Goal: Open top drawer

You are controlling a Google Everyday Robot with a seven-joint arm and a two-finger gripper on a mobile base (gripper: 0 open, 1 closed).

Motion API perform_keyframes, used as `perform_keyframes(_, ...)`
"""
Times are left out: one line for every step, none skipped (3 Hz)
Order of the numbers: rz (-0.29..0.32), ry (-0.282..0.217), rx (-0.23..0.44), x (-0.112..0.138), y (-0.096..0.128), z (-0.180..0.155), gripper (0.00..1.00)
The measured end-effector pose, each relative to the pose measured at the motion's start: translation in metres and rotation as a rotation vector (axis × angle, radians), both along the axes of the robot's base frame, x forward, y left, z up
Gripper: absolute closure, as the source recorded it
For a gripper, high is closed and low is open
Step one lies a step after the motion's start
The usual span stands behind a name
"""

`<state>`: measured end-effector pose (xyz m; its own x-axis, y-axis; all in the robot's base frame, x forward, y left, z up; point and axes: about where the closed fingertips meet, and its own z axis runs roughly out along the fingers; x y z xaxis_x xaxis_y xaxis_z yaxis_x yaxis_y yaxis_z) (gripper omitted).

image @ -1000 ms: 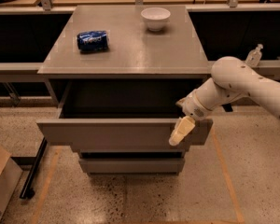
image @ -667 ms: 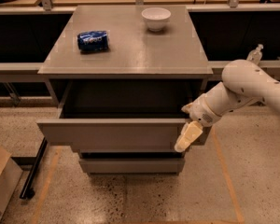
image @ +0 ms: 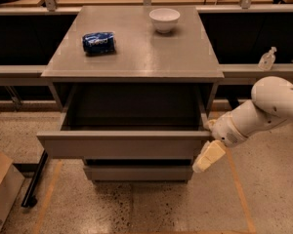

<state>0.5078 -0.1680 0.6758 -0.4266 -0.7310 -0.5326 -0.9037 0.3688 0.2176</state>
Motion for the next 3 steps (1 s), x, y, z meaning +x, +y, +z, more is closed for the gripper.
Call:
perform_keyframes(0.000,0.000,0.000,0.000,0.000,0.007,0.00)
perform_keyframes(-0.015,0.005,-0.040,-0.022,-0.009,0.014,0.00)
perform_keyframes(-0.015,0.005,-0.047,-0.027,-0.010,0.016,0.00)
